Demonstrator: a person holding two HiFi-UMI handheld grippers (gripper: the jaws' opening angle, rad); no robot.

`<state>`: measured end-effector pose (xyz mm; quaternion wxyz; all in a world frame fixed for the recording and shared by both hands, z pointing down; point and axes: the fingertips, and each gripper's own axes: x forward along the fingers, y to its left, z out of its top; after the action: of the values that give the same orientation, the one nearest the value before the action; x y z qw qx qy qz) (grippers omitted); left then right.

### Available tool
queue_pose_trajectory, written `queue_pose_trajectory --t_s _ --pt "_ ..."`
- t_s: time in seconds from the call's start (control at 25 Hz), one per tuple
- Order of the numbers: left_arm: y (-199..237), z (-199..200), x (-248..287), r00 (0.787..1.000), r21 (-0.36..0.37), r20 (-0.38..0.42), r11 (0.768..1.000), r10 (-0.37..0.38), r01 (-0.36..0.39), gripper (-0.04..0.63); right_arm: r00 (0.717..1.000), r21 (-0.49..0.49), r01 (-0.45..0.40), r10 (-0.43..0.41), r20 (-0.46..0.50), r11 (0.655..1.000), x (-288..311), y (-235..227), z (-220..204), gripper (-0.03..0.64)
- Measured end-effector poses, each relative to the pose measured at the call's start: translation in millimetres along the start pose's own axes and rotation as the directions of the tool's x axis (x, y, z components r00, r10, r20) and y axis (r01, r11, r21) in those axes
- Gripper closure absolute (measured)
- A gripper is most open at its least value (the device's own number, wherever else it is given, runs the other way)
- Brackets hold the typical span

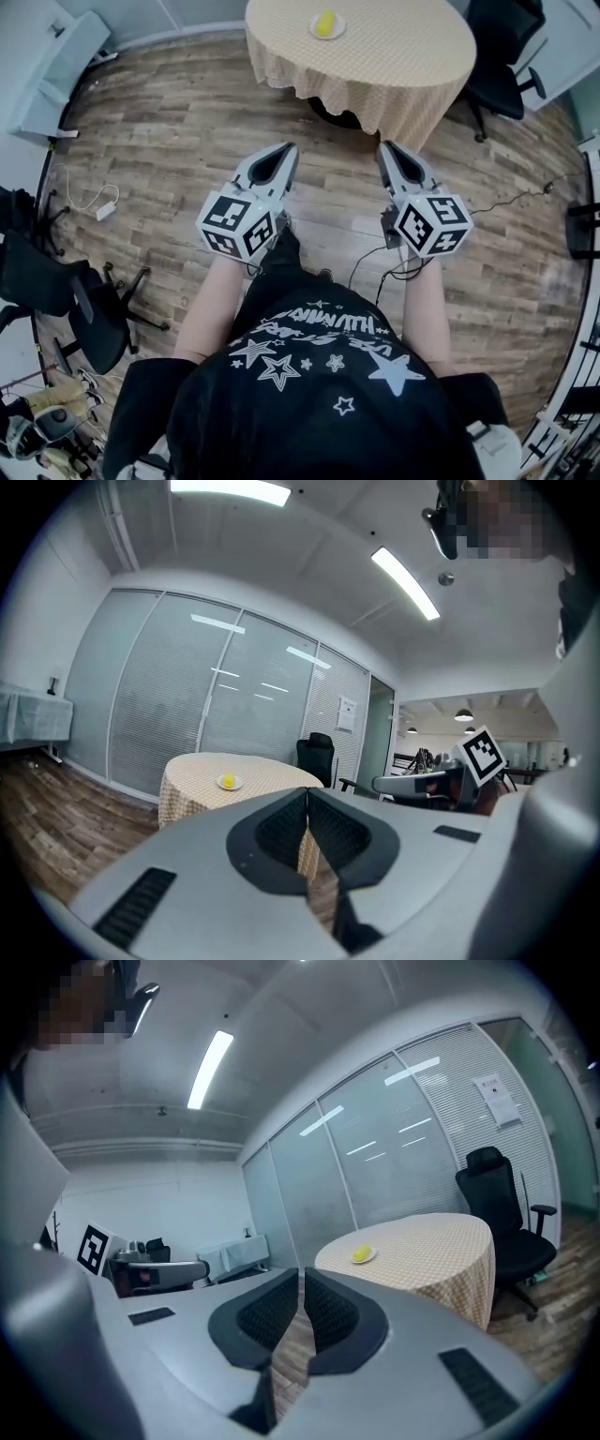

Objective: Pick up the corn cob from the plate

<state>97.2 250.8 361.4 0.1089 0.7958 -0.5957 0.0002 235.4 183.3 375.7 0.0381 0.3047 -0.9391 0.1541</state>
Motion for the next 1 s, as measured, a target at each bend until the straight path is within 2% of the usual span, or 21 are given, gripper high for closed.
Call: queue_pose_trajectory --t_s 0.32,0.56,1.0 --pt "38.7 -1.0 47.5 0.996 -0.036 -0.036 0.996 -0.084 0.083 0.586 0.995 -0.011 0.094 -0.094 -0.038 0.996 53.5 -24.4 8.2 0.58" --pt "82.3 7.8 87.8 0.991 -0.052 -0.05 0.991 -0.125 0.123 0.586 0.994 0.043 0.107 -0.105 -0.027 0.993 110.4 -43.6 24.6 0.58" --pt "163.7 30.3 120.9 0.988 -0.098 -0.036 0.984 -0.153 0.149 0.586 0.99 0.011 0.135 -0.135 -0.036 0.991 198.9 -38.9 48.0 0.58"
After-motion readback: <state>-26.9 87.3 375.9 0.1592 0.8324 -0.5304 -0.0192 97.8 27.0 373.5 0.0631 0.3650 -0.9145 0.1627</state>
